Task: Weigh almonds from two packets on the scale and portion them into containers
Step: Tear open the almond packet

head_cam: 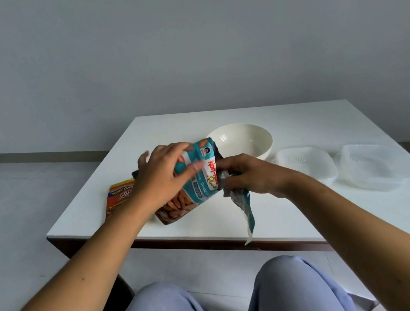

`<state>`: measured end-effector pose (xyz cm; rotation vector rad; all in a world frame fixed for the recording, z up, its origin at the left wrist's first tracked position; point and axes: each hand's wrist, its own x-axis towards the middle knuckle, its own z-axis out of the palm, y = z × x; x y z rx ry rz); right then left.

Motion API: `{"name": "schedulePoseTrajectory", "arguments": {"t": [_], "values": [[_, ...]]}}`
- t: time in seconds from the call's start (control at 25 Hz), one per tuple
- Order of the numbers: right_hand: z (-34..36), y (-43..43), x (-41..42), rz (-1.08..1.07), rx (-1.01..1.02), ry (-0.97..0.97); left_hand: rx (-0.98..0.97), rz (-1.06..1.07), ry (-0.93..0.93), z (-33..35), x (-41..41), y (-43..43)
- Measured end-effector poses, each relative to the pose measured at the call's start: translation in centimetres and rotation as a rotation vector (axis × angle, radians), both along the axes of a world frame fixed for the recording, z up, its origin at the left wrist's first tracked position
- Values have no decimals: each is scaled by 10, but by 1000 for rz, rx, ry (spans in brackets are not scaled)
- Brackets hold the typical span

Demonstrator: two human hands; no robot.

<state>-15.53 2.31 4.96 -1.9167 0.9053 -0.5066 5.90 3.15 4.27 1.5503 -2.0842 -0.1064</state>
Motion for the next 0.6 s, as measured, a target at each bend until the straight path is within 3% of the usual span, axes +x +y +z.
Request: {"name": "schedulePoseTrajectory", "arguments": {"t": [0.08,0.16,0.28,0.44,0.6], "values": [[1,0,-3,-33,45,-97,50,80,-257,-9,4,6],[1,0,-5,-35,100,-181,40,107,-378,-23,7,12],[-2,-3,-6,-10,132,-218,62,149,-338,-36,2,12],[-5,-8,-7,-225,161,-306,231,124,-225,-12,8,-13],[-17,-3,0,-301,202,-433,299,69,-329,38,22,-56]]}}
